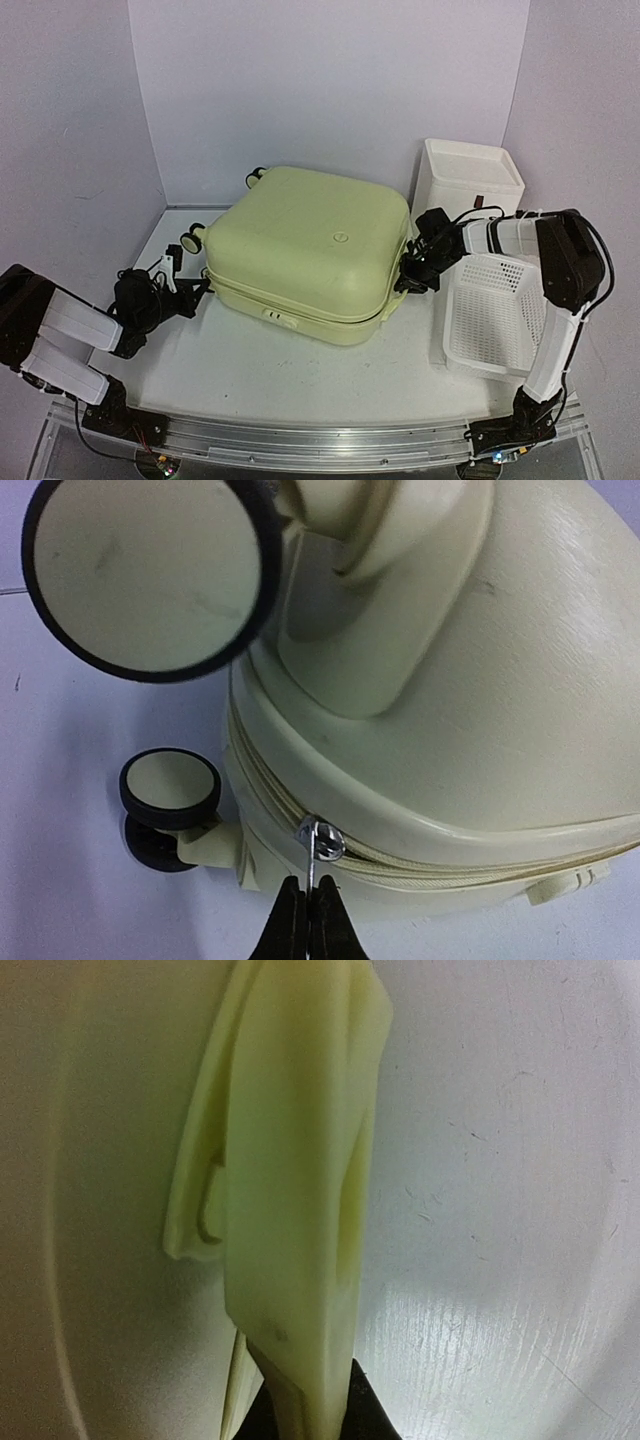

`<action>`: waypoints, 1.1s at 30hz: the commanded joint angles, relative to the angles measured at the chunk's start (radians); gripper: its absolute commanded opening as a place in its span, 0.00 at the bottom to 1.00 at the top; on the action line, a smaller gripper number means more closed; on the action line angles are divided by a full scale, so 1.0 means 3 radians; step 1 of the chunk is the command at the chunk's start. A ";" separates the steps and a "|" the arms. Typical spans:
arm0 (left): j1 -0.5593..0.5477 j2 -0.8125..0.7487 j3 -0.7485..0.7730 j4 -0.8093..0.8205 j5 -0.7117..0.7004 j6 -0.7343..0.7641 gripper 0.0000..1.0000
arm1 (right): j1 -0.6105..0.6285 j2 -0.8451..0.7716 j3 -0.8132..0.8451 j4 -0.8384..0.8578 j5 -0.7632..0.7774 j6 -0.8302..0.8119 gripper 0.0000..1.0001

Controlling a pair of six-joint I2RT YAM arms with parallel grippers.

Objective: Open, take out, and arrange the luggage

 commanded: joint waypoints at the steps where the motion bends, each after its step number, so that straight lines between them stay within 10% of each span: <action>1: 0.0455 0.0207 0.0478 0.0424 -0.0092 -0.0088 0.00 | -0.0227 0.0075 0.0256 -0.0426 0.0017 -0.0713 0.00; 19: 0.1315 0.1139 0.1288 0.0530 0.1029 -0.0769 0.00 | -0.0274 0.0536 0.1043 -0.1366 -0.0400 -0.1863 0.00; 33: 0.1444 0.1989 0.2543 -0.0374 0.1921 -0.1061 0.00 | -0.0286 0.0801 0.1486 -0.1910 -0.0776 -0.2682 0.00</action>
